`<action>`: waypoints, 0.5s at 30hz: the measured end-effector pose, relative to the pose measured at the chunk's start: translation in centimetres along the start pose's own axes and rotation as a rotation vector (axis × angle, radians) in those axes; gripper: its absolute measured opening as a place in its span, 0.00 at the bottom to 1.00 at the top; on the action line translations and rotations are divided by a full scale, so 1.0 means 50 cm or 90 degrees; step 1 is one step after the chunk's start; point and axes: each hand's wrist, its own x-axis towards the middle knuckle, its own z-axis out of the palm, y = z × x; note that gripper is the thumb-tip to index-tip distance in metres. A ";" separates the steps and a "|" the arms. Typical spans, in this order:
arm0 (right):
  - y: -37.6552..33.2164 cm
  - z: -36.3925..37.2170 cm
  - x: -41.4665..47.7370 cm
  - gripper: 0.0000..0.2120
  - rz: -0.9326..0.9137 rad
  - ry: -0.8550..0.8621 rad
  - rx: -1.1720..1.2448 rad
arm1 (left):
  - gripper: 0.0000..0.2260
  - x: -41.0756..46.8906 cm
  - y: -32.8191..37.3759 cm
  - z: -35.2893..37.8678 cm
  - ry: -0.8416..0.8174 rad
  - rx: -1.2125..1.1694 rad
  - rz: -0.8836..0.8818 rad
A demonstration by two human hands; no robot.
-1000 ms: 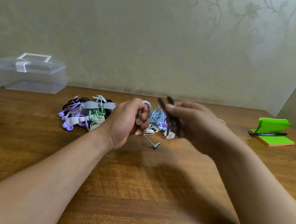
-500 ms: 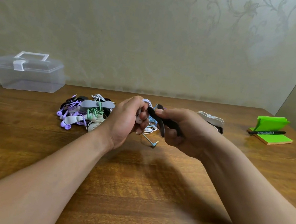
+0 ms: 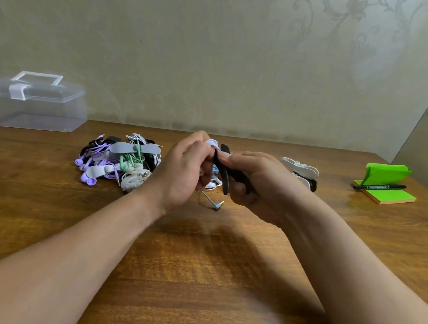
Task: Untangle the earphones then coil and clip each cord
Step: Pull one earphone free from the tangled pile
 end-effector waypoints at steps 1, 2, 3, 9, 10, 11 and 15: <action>0.001 0.000 0.001 0.12 -0.007 -0.005 0.006 | 0.08 -0.003 0.002 0.004 -0.009 0.011 0.006; 0.001 -0.001 0.001 0.11 -0.013 -0.005 0.017 | 0.08 -0.005 0.003 0.007 -0.019 0.017 0.011; 0.001 -0.003 0.002 0.11 -0.015 -0.003 0.032 | 0.08 -0.007 0.005 0.010 -0.028 0.019 0.012; 0.012 0.000 0.006 0.16 -0.030 0.011 0.127 | 0.11 -0.016 0.012 0.004 -0.060 0.083 0.056; 0.014 0.005 0.008 0.13 -0.038 0.024 0.144 | 0.11 -0.018 0.013 0.003 -0.062 0.106 0.080; 0.016 0.009 0.009 0.10 -0.045 0.040 0.162 | 0.11 -0.020 0.013 0.003 -0.067 0.127 0.104; 0.010 0.005 0.009 0.09 -0.049 0.017 0.217 | 0.18 -0.025 0.021 0.006 -0.096 0.238 0.129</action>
